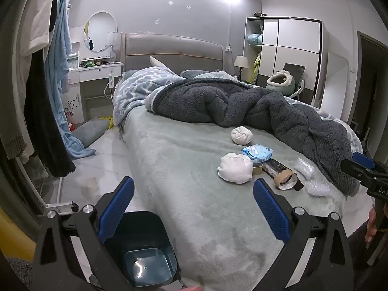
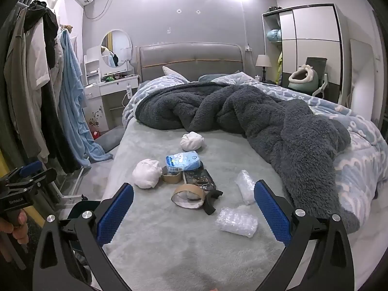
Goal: Collect trash
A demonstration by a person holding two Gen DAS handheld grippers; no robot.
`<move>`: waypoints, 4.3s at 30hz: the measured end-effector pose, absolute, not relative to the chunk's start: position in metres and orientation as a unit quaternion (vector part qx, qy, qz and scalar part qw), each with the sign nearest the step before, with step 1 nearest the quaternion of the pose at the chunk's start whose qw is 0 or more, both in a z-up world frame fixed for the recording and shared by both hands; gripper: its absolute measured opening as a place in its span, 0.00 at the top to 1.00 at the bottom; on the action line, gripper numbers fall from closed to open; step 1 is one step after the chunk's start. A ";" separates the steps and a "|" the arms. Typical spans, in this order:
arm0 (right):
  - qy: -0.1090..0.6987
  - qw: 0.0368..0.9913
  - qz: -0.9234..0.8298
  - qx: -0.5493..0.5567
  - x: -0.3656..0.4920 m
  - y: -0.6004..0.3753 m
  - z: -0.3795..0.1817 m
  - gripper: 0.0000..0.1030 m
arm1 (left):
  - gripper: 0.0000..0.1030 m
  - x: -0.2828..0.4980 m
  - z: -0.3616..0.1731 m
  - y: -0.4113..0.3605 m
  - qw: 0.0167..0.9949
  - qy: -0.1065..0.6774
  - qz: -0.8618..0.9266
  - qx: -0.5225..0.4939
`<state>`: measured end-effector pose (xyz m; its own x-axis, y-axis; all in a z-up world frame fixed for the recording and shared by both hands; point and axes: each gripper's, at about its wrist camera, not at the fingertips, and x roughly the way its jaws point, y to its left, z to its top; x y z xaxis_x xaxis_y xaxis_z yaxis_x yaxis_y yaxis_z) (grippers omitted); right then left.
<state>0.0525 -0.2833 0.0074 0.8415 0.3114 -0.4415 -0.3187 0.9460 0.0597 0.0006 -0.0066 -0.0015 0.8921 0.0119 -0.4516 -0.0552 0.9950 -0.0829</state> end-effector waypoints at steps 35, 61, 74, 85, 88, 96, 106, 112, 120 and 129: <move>0.228 0.960 0.165 -0.013 0.054 -0.281 0.010 0.03 | 0.03 0.000 -0.003 -0.011 0.972 0.232 0.017 -0.045; 0.227 0.960 0.165 -0.014 0.054 -0.282 0.010 0.03 | 0.03 0.001 -0.005 -0.016 0.971 0.235 0.015 -0.043; 0.228 0.959 0.168 -0.015 0.053 -0.279 0.011 0.03 | 0.03 0.005 -0.007 -0.016 0.969 0.244 0.019 -0.036; 0.252 0.953 0.167 -0.010 0.063 -0.288 -0.004 0.03 | 0.03 0.006 -0.004 -0.014 0.968 0.248 0.002 -0.041; 0.270 0.948 0.169 -0.018 0.072 -0.293 -0.008 0.03 | 0.03 0.012 -0.003 -0.019 0.965 0.263 -0.003 -0.019; 0.317 0.934 0.161 -0.011 0.091 -0.316 -0.024 0.03 | 0.03 0.032 -0.003 -0.029 0.955 0.292 -0.044 0.017; 0.352 0.927 0.128 0.002 0.108 -0.332 -0.047 0.03 | 0.04 0.062 -0.009 -0.042 0.949 0.294 -0.107 0.027; 0.368 0.923 0.115 0.027 0.116 -0.335 -0.059 0.04 | 0.04 0.092 -0.018 -0.053 0.940 0.302 -0.156 0.038; 0.397 0.910 0.110 0.045 0.130 -0.335 -0.077 0.14 | 0.05 0.123 -0.033 -0.063 0.929 0.311 -0.197 0.046; 0.411 0.902 0.125 0.048 0.136 -0.332 -0.080 0.38 | 0.07 0.157 -0.053 -0.075 0.917 0.337 -0.210 0.039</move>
<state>0.1364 -0.3320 -0.0799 0.6317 0.2648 -0.7285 -0.1860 0.9642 0.1892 0.1574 -0.0747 -0.0532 0.6848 -0.3597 -0.6337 0.4120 0.9084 -0.0704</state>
